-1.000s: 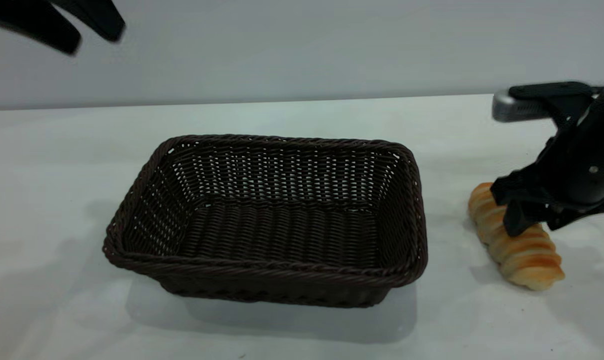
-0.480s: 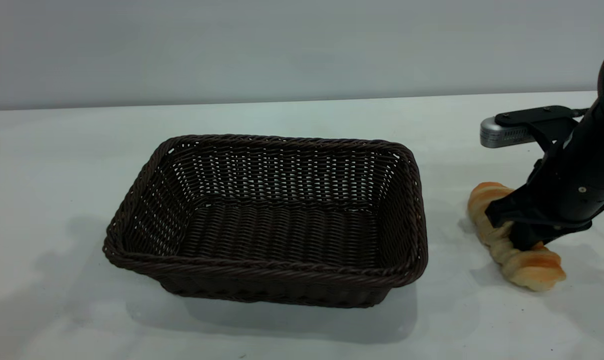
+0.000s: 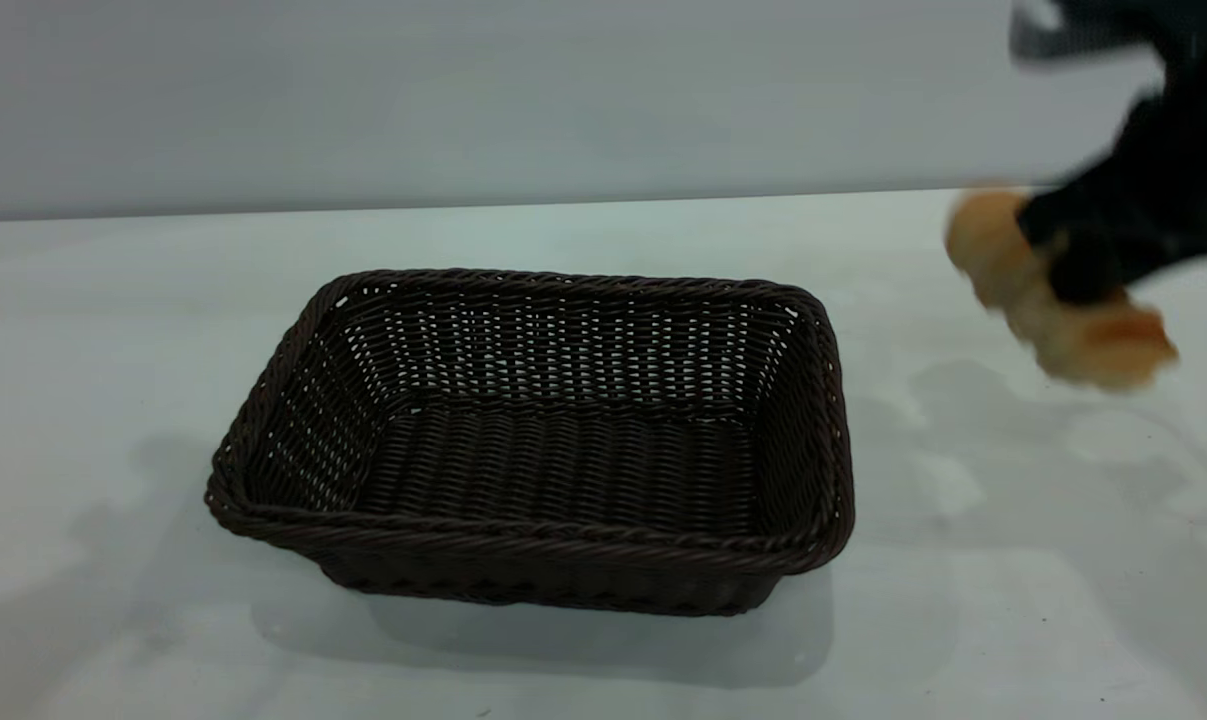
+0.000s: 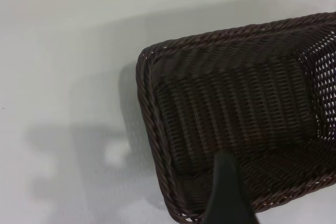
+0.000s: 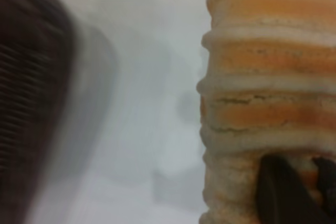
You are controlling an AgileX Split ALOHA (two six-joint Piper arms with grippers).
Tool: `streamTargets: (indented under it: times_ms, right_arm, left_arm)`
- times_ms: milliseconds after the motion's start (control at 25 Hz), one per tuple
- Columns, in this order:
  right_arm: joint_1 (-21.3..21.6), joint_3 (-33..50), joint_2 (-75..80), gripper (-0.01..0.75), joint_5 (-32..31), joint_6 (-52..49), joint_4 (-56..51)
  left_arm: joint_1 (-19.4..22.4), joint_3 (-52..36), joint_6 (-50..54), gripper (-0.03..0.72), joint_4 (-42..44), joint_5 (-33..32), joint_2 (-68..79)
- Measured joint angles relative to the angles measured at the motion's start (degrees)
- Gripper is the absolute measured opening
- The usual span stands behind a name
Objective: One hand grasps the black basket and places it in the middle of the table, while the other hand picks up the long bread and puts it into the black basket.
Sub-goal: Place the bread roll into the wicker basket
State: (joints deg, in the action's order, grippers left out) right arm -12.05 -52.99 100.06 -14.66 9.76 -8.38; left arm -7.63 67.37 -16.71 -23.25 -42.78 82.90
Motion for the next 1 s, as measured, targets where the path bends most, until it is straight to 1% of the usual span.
streamTargets:
  times_ms: [120,280,400,520,680,840,920,1000]
  right_arm:
    - [-4.94,0.0,-3.81,0.041,-0.1,0.0,-1.34]
    - [-12.34,0.0,-4.33,0.041,0.71,0.0,-2.22]
    - [-17.82,0.06,-3.52,0.041,3.97,0.13,-2.47]
    - [-21.74,0.06,-1.91,0.041,8.7,0.13,-2.61]
    - [-25.0,0.06,0.83,0.043,13.52,0.13,-2.76]
    - [-25.72,0.06,3.89,0.072,15.7,0.13,-2.77]
    - [-25.72,0.06,4.9,0.118,15.9,0.13,-2.77]
    - [-25.72,0.06,5.02,0.201,16.42,0.13,-2.77]
  left_arm:
    - [0.0,0.0,0.0,0.571,0.0,0.0,0.0]
    - [0.0,0.0,0.0,0.571,0.0,0.0,0.0]
    - [0.0,0.0,0.0,0.571,0.0,0.0,0.0]
    - [0.0,0.0,0.0,0.571,0.0,0.0,0.0]
    - [0.0,0.0,0.0,0.571,-0.05,0.0,0.0]
    - [0.0,0.0,0.0,0.571,-0.46,0.0,0.0]
    - [0.0,0.0,0.0,0.571,-0.49,0.0,0.0]
    - [0.0,0.0,0.0,0.571,-0.49,0.0,0.0]
